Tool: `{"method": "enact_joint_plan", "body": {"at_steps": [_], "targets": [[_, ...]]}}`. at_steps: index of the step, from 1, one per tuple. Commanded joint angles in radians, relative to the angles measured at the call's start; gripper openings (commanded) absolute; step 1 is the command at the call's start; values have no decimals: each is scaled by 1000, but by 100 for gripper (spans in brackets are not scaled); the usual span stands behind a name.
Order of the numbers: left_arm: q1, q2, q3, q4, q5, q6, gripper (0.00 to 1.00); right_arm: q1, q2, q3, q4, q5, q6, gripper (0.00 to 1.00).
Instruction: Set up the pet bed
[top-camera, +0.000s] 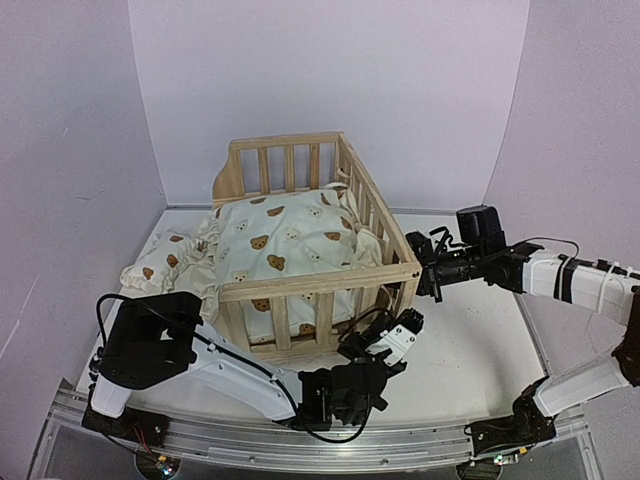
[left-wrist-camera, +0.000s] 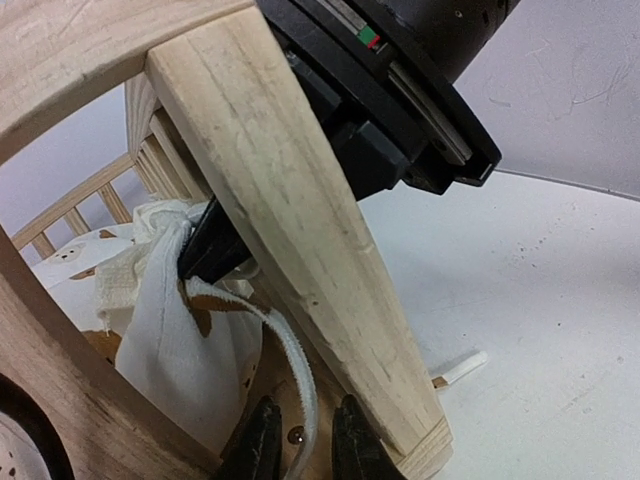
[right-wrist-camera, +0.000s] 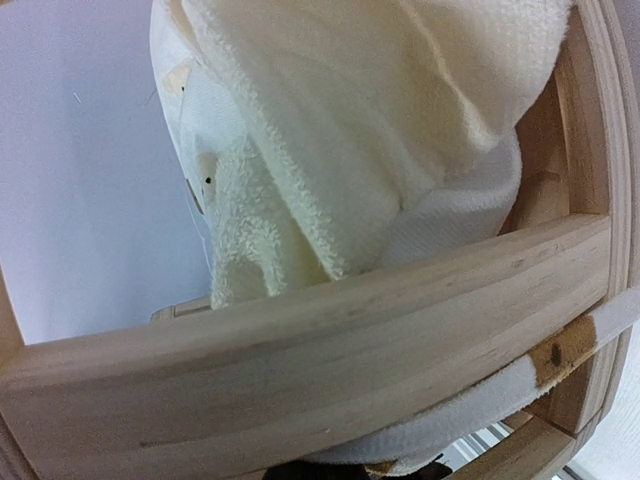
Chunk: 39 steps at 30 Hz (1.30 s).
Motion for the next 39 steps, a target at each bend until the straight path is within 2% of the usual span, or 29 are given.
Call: {"method": "enact_joint_plan", "body": {"at_steps": [1,9,14,18,27,32,36,39], "targets": [[36,-20,51,-193,-28,-206,16,19,-39,34,17,-27,4,0],[60,-33,40,-245,-55,-280,13,21,-28,51,17,-15,19,0],[81,-37,40,-265,-118,-330,16,29,-22,61,17,16,53,0],[91,1,91,-273,-148,-305,19,37,-22,75,17,23,66,0],[134,35,142,-275,-183,-280,16,47,-33,67,17,28,81,0],[142,-7,102,-279,-48,-284,6,48,-33,63,18,36,76,0],[119,-92,-12,-288,98,-340,0,47,-21,61,20,46,59,0],[112,-185,-136,-284,229,-447,0,47,-12,64,19,50,36,13]]}}
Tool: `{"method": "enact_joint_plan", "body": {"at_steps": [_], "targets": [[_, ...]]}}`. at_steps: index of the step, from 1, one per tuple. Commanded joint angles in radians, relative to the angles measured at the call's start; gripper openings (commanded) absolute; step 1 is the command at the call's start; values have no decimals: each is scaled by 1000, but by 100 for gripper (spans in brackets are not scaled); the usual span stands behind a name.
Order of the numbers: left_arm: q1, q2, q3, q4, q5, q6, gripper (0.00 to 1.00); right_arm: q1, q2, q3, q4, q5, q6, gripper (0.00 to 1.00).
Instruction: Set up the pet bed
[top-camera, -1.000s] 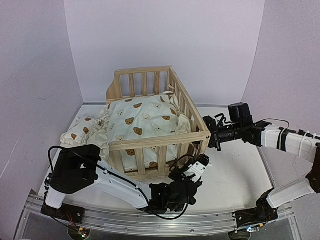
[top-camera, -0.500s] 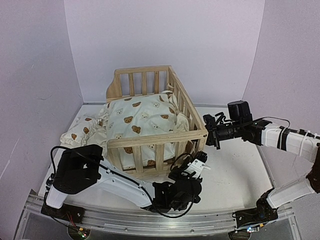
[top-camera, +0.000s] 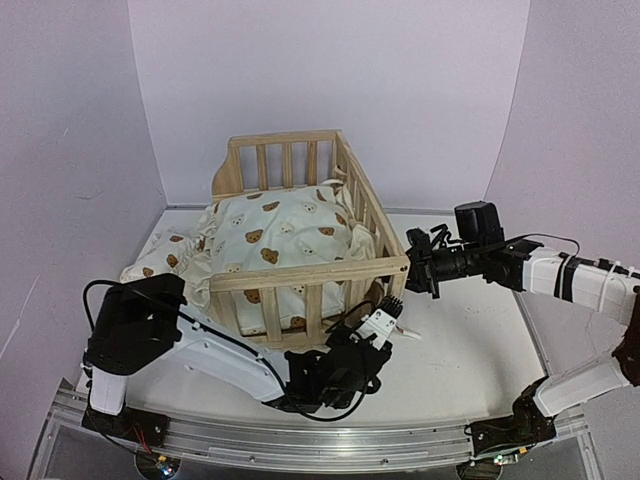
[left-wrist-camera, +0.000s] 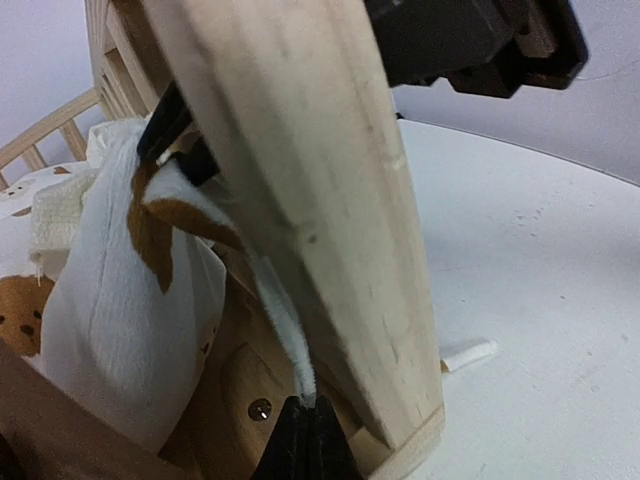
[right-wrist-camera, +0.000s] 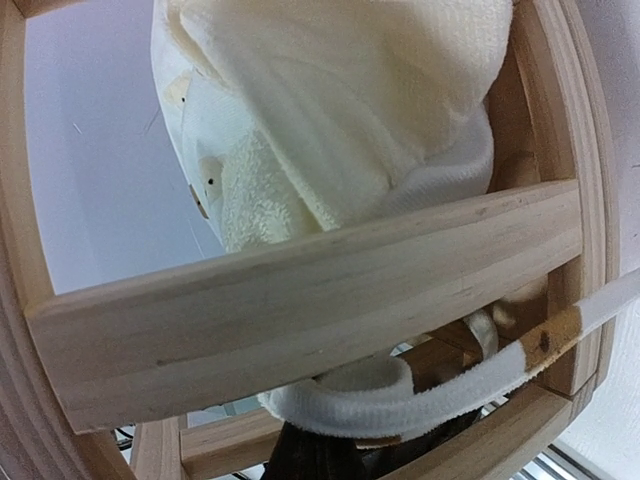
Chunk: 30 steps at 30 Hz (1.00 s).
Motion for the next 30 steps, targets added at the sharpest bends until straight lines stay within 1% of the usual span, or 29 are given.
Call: {"method": "enact_joint_plan", "body": {"at_steps": [1,4,8,10,12,16,18,19,22,24,25,27,30], "targets": [[35,-164,-154,3,169,-171,0,24,-11,38,19,-26,-51,19],[28,-216,-211,6,229,-193,0,25,-15,34,14,-19,-88,31],[20,-251,-253,7,306,-198,0,24,-16,27,-7,-14,-147,38],[20,-268,-269,8,338,-198,0,24,-20,25,-22,-17,-182,39],[20,-286,-282,6,377,-201,0,24,-19,30,-46,-4,-229,34],[20,-326,-301,7,481,-221,0,24,6,93,-237,14,-488,39],[20,-337,-308,9,499,-222,1,24,4,86,-272,38,-585,40],[20,-343,-313,12,512,-221,2,24,3,84,-299,62,-623,38],[20,-378,-342,32,573,-220,9,24,-9,69,-372,153,-676,38],[19,-411,-376,60,606,-225,18,24,-25,59,-398,181,-693,42],[20,-431,-399,71,632,-220,21,24,-32,49,-401,185,-695,44],[19,-458,-423,79,662,-215,24,24,-39,27,-398,170,-707,48],[20,-495,-459,81,715,-215,26,26,-22,0,-345,127,-736,48]]}}
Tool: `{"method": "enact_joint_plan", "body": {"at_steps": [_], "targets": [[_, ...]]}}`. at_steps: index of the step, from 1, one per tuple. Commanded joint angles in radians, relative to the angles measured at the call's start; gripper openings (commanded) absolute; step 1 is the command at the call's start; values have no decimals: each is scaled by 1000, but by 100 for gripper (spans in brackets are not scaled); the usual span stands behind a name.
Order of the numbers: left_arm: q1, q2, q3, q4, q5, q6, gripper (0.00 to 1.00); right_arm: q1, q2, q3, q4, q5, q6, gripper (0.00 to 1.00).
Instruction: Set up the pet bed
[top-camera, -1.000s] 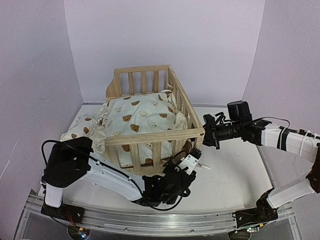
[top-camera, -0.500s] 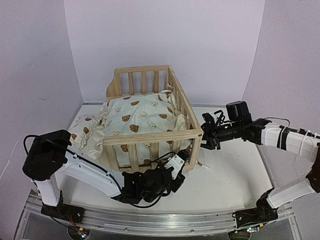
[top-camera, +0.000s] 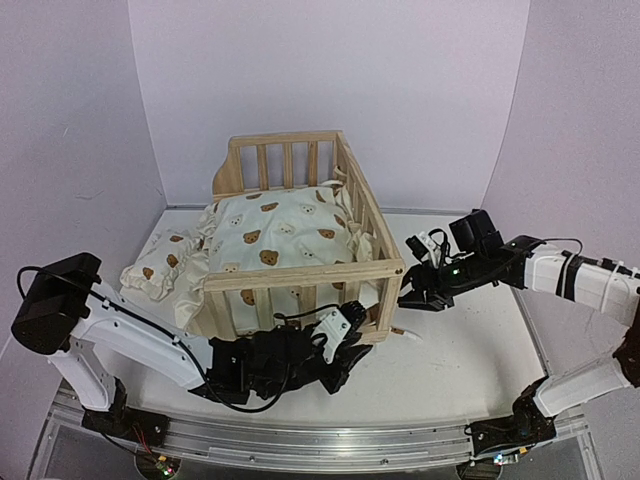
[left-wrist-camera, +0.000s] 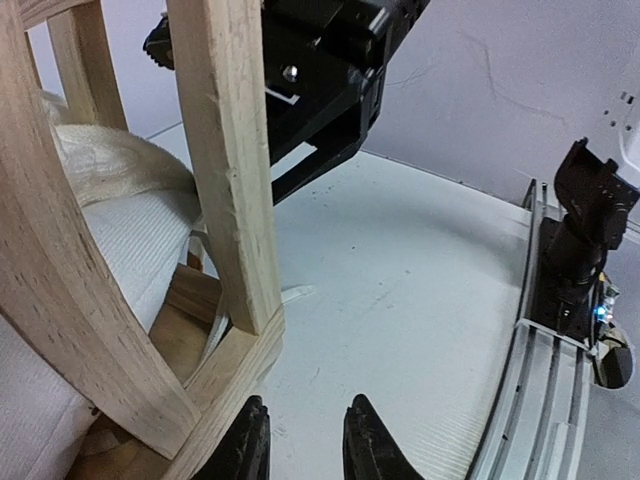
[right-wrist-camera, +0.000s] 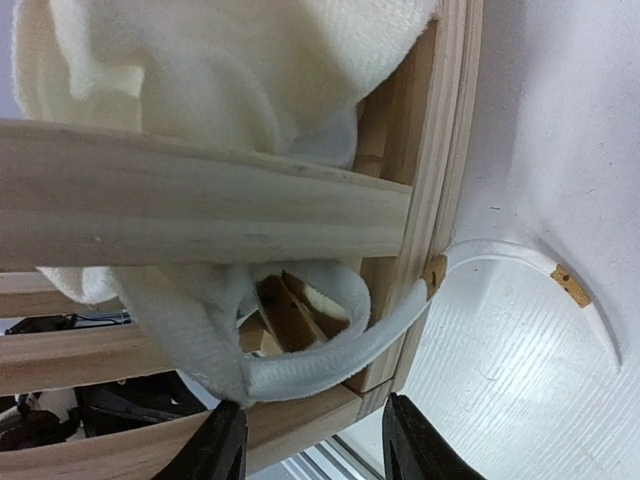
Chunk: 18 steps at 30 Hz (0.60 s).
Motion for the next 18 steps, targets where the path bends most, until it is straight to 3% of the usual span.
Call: {"method": "enact_joint_plan", "body": {"at_steps": [1,6,10,13,18], "targets": [[3,-91,-43,68,122,-6,28,16,-8,-39,24,-59,-94,47],[5,-99,-59,68,189,-25,36,17,38,-66,123,-116,-102,29],[5,-75,-54,68,178,-38,38,18,50,-67,206,-145,-69,26],[5,-62,-53,70,176,-48,41,37,32,-77,322,-101,69,18],[4,-49,-72,98,164,-51,43,93,-23,-141,518,37,346,17]]}}
